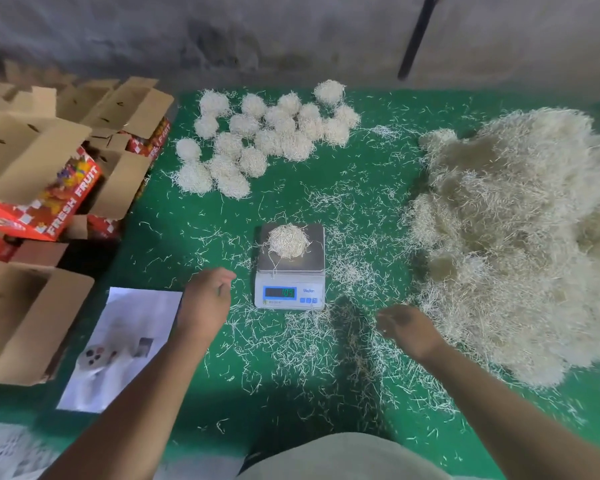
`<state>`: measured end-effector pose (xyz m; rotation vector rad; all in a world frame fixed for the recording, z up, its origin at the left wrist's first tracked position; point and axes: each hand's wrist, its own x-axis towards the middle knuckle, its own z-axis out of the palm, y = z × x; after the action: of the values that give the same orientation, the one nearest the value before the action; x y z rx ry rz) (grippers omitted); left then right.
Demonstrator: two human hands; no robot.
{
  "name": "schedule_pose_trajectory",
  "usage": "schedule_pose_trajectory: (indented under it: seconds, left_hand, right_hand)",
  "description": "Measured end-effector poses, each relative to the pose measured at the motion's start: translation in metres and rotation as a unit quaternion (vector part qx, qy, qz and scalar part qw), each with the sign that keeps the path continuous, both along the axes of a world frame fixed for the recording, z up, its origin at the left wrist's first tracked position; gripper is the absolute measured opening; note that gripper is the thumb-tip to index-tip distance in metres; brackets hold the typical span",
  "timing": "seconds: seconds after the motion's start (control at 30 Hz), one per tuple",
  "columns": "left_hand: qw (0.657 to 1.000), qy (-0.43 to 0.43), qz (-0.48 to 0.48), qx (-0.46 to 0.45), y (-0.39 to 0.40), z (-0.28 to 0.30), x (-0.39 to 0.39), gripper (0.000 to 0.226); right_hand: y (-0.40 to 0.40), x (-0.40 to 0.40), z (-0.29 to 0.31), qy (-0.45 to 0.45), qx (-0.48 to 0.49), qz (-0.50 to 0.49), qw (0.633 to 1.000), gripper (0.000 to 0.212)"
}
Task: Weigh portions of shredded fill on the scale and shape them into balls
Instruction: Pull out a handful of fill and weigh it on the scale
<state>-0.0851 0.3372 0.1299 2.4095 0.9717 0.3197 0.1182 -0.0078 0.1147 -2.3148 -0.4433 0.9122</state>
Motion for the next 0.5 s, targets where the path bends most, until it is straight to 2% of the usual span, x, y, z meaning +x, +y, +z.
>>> schedule_pose_trajectory:
  seconds: [0.13, 0.17, 0.27, 0.3, 0.37, 0.5]
  left_hand:
    - [0.999, -0.02, -0.007, -0.04, 0.003, -0.009, 0.015, 0.029]
    - [0.997, -0.016, -0.011, -0.071, 0.002, -0.012, 0.021, 0.042]
    - [0.984, 0.067, -0.04, -0.163, 0.002, -0.021, 0.044, 0.111]
    - [0.979, 0.087, -0.057, -0.176, 0.003, -0.023, 0.056, 0.123]
    - [0.972, 0.11, -0.087, -0.187, 0.006, -0.026, 0.083, 0.13]
    - [0.968, 0.115, -0.117, -0.19, 0.017, -0.033, 0.144, 0.127]
  right_hand:
    - [0.001, -0.009, -0.002, -0.011, -0.012, 0.005, 1.0, 0.028]
    - [0.001, -0.012, -0.003, -0.01, -0.012, 0.002, 1.0, 0.029]
    - [0.0, -0.022, -0.005, -0.001, -0.021, -0.01, 1.0, 0.029]
    - [-0.001, -0.025, -0.006, 0.002, -0.025, -0.017, 1.0, 0.029]
    - [-0.003, -0.032, -0.003, 0.017, -0.026, -0.041, 0.999, 0.028]
    - [-0.004, -0.049, 0.01, 0.046, -0.035, -0.066, 0.996, 0.021]
